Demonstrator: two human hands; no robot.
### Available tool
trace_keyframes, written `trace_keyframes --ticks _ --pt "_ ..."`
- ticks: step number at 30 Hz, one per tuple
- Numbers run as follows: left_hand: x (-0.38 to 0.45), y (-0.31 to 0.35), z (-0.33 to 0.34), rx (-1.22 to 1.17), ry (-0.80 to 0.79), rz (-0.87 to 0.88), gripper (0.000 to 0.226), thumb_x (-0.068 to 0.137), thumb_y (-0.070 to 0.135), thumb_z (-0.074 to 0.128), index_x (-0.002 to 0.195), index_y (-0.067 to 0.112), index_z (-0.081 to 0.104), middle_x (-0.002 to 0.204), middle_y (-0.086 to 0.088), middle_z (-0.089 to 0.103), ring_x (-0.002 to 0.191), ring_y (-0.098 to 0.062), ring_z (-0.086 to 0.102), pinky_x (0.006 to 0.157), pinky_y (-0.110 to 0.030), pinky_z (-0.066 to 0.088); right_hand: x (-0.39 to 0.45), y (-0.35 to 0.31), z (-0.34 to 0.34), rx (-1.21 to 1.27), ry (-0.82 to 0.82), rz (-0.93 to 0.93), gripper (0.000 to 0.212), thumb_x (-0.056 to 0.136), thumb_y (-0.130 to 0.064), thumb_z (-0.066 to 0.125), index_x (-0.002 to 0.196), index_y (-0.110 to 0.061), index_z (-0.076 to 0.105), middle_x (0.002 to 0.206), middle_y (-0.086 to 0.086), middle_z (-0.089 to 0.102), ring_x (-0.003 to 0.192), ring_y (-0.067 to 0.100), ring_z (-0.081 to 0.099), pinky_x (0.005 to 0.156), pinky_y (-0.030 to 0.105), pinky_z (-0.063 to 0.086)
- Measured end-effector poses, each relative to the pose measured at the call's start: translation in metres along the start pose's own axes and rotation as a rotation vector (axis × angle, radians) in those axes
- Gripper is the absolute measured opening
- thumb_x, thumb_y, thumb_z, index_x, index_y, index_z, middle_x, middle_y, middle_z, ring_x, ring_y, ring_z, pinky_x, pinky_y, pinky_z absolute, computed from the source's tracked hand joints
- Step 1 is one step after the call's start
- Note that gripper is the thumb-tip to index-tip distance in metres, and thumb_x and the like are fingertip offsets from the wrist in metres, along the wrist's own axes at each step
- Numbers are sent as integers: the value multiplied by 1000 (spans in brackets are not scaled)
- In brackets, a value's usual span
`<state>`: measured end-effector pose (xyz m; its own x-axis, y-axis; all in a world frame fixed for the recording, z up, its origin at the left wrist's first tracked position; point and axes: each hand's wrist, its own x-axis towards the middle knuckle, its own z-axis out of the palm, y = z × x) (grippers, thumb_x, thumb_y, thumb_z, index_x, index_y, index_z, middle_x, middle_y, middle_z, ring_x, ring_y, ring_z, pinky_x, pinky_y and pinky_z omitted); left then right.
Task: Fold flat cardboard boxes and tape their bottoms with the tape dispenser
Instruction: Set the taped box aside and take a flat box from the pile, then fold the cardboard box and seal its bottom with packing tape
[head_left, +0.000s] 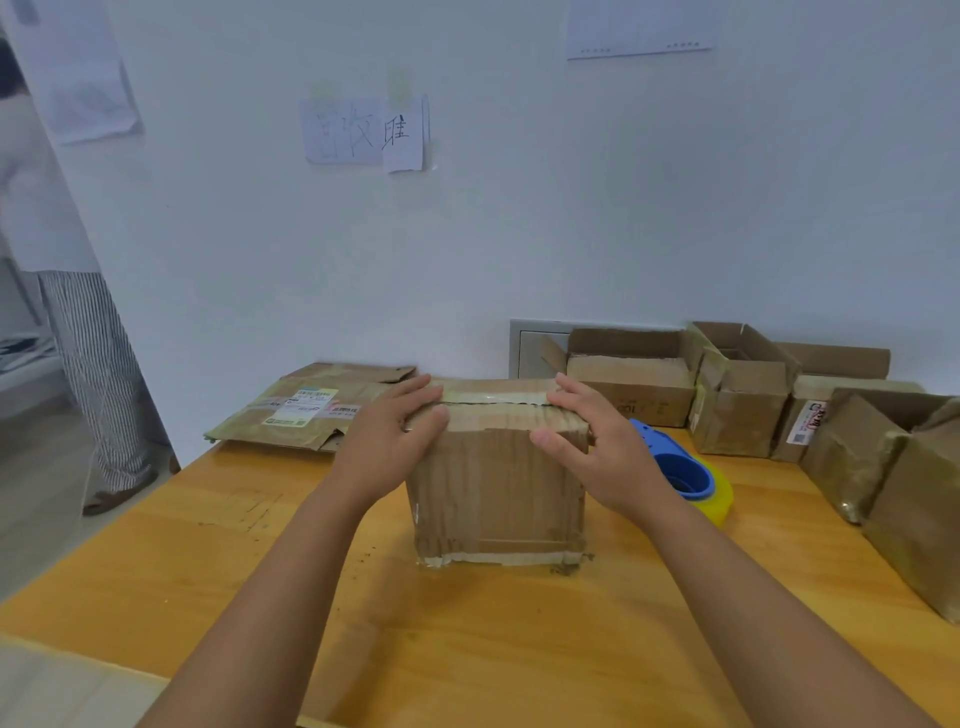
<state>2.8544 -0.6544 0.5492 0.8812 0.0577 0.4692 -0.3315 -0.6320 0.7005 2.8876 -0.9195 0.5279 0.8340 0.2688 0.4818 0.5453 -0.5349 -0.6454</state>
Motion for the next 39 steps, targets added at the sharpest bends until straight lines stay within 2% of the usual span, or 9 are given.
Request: trace_keyframes --ticks 4,9,13,18,22,26,31,35,39 --pt "0 13 -4 360 -191 50 88 73 90 42 144 39 46 153 24 33 142 -1 24 109 -38 33 0 -5 -4 -58 -5 5 84 75 -86 43 141 -34 50 152 -25 35 133 -5 33 107 35 38" --pt "1 29 4 790 -166 170 89 79 87 30 151 33 34 159 7 30 150 -19 16 119 -41 19 -2 -8 -4 -77 -25 10 86 76 -85 39 145 -33 44 157 -21 30 134 -5 29 110 35 36" --pt "2 38 21 798 -207 237 79 86 77 41 153 39 23 160 8 28 148 -18 19 120 -41 15 -7 -4 -12 -36 -91 0 86 80 -88 33 150 -39 35 160 -25 21 144 -1 22 112 30 26" --pt "1 32 21 804 -209 227 82 83 76 49 153 43 22 159 11 28 148 -17 21 120 -42 16 -22 40 -30 -126 294 279 46 101 -50 44 131 -19 58 131 -1 55 124 19 49 99 32 41" --pt "0 31 24 810 -184 242 83 82 76 51 152 43 22 159 10 29 147 -17 22 120 -42 16 -40 65 -25 -682 -109 567 40 98 -51 48 126 -22 47 117 1 60 107 22 55 98 40 41" --pt "-2 32 25 805 -157 251 81 84 74 51 152 41 24 157 10 32 146 -17 25 119 -42 18 -38 65 -11 -760 -49 479 49 100 -32 48 146 -24 33 114 -2 63 105 19 58 101 37 35" --pt "-4 28 25 802 -135 254 80 83 78 45 152 42 23 158 10 32 146 -18 26 118 -42 21 -31 55 -23 -353 158 422 50 101 -20 41 149 -34 34 117 5 55 104 26 53 98 44 37" --pt "-4 28 28 820 -104 268 78 83 79 42 150 41 27 155 8 35 143 -18 29 118 -42 22 -33 51 -33 240 355 458 40 104 -15 35 130 -37 55 117 -8 52 86 2 53 68 24 45" --pt "-6 28 29 846 -84 251 79 82 81 36 150 40 28 155 8 35 143 -19 29 117 -43 21 -36 51 -29 340 381 531 36 104 -15 33 117 -31 63 120 -5 57 91 -3 50 68 18 40"
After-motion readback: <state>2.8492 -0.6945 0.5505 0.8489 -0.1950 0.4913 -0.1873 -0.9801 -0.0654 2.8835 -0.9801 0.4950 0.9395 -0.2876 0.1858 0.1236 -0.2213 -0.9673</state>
